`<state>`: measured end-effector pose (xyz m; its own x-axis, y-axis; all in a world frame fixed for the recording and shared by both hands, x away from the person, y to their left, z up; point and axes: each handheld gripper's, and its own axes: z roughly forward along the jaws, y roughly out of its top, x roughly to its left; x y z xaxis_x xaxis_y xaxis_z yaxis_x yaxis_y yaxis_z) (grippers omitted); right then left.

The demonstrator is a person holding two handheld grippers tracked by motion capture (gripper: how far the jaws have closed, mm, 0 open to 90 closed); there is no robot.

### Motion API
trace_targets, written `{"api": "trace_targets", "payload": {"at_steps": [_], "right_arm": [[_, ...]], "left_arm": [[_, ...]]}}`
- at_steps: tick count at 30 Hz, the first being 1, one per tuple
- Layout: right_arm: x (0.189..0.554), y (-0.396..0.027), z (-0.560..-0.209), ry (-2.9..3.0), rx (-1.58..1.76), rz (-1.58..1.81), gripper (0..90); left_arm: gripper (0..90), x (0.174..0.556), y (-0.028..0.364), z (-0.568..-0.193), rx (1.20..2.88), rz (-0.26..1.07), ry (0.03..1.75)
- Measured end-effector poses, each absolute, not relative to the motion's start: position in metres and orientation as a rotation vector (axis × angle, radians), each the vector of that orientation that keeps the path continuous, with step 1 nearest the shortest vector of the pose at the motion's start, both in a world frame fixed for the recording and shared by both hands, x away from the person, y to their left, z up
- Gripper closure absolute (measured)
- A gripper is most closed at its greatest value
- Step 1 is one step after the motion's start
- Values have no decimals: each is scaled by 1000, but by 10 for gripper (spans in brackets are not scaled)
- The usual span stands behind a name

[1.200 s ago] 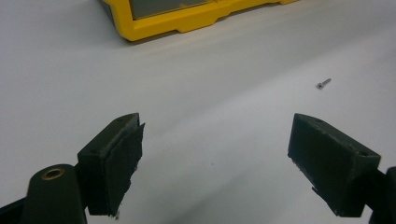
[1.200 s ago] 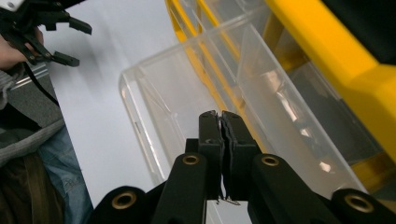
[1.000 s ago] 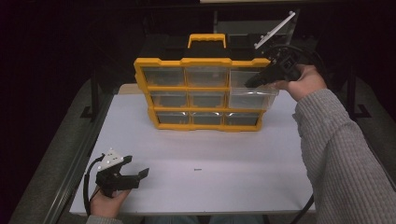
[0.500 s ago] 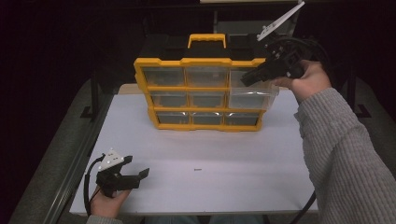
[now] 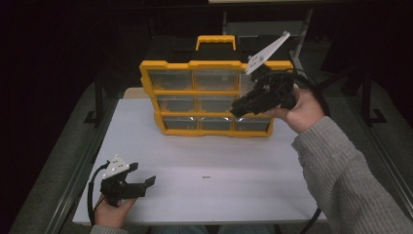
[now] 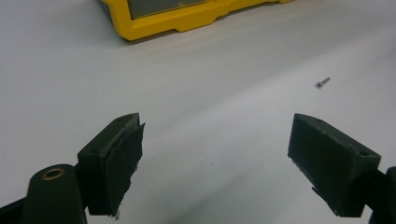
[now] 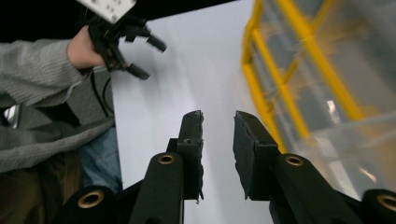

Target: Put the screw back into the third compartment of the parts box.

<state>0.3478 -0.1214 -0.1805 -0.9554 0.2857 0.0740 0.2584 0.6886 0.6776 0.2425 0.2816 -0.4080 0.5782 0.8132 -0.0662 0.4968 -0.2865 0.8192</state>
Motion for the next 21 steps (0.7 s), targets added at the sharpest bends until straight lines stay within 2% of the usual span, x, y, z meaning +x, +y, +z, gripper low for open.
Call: {"api": "trace_targets", "payload": {"at_steps": [11,21], "right_arm": [[338,-79,-256,2956,334,1131,675],[341,-52,-328,3041,366,1119,671]], "left_arm": [[172,242,282,-408,1943,465,1055],[172,243,283,-408,1959,471,1041]]}}
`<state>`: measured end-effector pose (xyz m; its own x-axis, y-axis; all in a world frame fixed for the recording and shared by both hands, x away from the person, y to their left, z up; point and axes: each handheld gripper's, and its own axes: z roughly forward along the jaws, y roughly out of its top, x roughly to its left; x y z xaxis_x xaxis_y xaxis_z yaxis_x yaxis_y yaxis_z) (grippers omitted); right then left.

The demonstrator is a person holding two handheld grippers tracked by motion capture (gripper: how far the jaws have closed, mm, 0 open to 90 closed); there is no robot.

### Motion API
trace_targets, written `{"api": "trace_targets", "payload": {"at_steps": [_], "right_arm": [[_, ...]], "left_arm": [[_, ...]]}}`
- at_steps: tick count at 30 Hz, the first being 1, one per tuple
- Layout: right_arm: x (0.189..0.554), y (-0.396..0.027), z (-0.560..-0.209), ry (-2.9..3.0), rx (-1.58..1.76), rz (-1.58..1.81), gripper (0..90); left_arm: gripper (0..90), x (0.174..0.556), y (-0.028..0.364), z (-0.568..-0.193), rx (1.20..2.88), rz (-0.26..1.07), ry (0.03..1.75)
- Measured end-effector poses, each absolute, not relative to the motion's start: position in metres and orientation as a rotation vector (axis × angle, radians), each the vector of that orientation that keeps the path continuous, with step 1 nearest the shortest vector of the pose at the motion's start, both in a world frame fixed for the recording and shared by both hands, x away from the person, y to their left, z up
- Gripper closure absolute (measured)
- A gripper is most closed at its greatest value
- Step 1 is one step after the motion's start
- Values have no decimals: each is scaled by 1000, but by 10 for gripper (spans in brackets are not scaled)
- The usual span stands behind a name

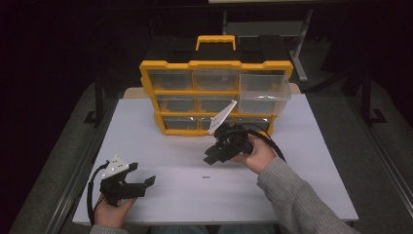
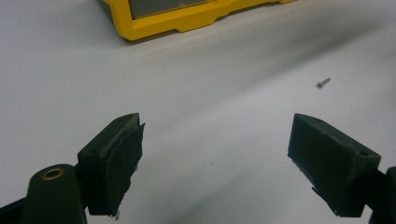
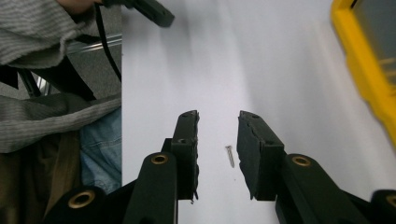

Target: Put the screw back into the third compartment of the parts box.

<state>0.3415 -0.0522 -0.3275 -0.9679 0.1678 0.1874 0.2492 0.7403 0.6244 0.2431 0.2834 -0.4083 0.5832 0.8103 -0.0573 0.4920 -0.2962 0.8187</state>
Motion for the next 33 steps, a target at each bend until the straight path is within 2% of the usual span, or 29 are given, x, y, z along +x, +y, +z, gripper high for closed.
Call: {"api": "trace_targets", "payload": {"at_steps": [14,33], "right_arm": [[348,-37,-398,-2838,-392,-956,684],[348,-28,-433,-2874,-402,-882,771]], "left_arm": [[172,243,282,-409,1955,460,1053],[172,243,283,-408,1953,460,1052]]}}
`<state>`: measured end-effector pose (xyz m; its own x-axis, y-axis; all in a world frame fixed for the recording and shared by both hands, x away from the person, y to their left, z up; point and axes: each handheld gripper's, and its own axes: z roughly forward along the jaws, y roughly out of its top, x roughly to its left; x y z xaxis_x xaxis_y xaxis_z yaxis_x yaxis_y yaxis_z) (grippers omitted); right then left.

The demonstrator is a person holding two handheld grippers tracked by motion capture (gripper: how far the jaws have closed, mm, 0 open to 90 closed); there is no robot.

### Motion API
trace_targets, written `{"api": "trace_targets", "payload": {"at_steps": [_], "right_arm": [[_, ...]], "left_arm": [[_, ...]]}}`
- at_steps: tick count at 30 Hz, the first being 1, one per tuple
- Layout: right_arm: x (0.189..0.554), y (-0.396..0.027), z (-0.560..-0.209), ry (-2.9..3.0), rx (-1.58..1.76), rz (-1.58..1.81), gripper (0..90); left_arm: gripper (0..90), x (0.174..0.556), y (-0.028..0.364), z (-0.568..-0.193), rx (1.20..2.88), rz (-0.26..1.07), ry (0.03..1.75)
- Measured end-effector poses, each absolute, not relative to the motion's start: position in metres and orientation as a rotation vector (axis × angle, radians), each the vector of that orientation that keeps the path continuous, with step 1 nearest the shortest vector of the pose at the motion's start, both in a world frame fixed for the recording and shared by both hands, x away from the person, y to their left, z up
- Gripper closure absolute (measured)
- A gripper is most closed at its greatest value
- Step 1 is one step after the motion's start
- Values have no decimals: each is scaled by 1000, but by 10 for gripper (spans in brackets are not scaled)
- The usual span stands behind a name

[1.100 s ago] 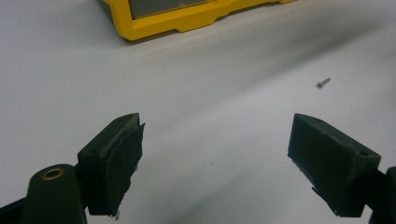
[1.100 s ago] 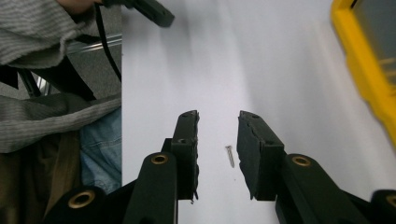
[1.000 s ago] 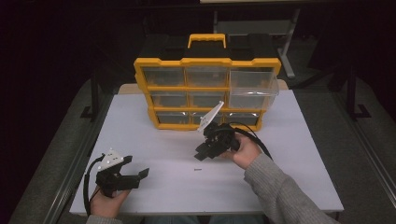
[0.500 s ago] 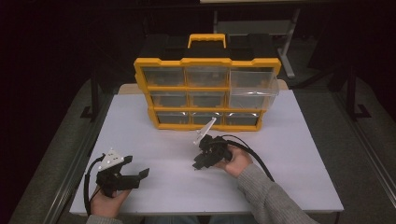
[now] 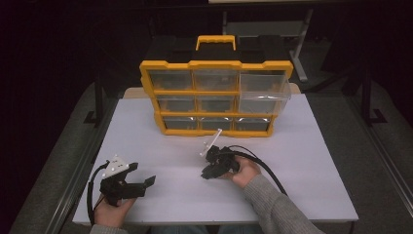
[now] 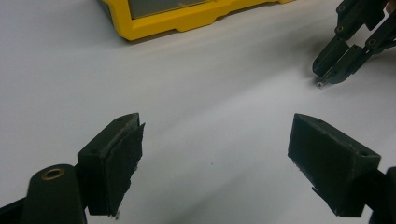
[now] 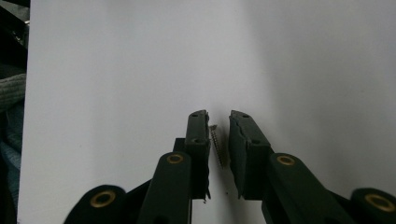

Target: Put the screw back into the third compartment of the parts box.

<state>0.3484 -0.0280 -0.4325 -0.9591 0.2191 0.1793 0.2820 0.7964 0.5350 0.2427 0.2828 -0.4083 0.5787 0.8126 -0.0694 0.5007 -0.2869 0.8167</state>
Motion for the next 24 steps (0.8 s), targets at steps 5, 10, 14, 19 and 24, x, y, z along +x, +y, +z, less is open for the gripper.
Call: {"api": "trace_targets", "payload": {"at_steps": [5,10,14,19,24], "right_arm": [[348,-27,-434,-2895,-385,-881,817],[347,-26,-434,-2929,-382,-872,860],[347,-26,-434,-2923,-390,-862,862],[350,-28,-435,-2892,-400,-877,864],[351,-28,-434,-2876,-394,-867,864]], "left_arm": [[172,243,283,-408,1954,462,1050],[172,243,283,-408,1953,462,1051],[172,242,282,-408,1950,461,1053],[172,243,282,-408,1952,461,1052],[172,243,283,-408,1954,463,1051]]}}
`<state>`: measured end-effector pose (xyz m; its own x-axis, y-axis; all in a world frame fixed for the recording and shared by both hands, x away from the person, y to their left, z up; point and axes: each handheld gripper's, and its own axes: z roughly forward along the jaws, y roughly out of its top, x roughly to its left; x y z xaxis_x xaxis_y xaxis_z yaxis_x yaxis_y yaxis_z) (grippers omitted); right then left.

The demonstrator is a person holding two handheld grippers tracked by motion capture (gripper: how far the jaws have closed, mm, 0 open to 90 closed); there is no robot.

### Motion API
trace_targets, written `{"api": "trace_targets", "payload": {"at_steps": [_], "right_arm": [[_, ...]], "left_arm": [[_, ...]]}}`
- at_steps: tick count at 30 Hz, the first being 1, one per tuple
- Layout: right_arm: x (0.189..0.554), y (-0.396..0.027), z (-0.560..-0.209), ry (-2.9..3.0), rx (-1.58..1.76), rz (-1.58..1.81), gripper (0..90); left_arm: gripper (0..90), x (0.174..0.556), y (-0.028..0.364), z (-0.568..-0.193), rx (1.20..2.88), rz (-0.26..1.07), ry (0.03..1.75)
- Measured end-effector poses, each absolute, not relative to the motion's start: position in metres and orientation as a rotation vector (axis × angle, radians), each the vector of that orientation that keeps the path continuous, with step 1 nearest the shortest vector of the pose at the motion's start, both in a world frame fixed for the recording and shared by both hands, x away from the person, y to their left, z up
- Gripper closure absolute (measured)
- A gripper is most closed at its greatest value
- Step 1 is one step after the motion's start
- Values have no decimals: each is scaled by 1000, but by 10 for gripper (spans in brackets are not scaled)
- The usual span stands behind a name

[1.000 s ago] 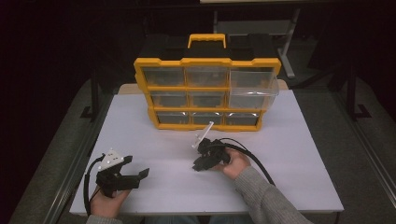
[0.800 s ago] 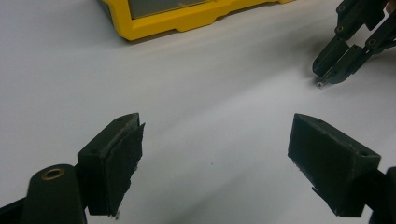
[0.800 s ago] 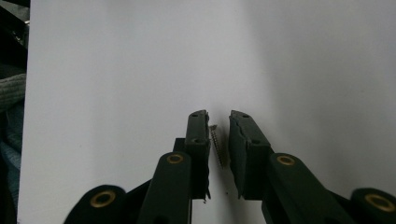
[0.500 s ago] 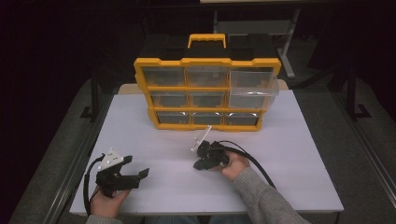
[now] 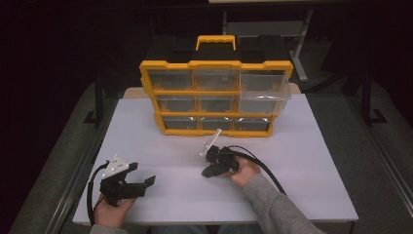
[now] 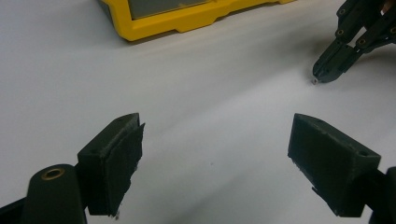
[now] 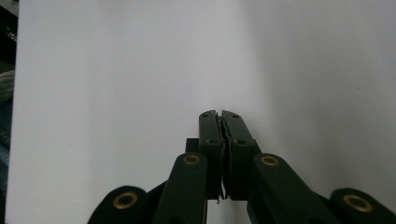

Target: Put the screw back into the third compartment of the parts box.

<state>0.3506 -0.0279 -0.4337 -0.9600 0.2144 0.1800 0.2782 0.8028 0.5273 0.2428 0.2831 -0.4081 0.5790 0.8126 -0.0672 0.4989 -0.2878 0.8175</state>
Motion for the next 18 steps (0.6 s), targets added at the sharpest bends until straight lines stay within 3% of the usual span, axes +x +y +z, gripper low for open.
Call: {"api": "trace_targets", "payload": {"at_steps": [8,18], "right_arm": [[346,-32,-417,-2854,-377,-887,864],[339,-41,-370,-2859,-326,-914,863]], "left_arm": [[172,243,283,-408,1952,463,1051],[172,243,282,-408,1950,467,1050]]}}
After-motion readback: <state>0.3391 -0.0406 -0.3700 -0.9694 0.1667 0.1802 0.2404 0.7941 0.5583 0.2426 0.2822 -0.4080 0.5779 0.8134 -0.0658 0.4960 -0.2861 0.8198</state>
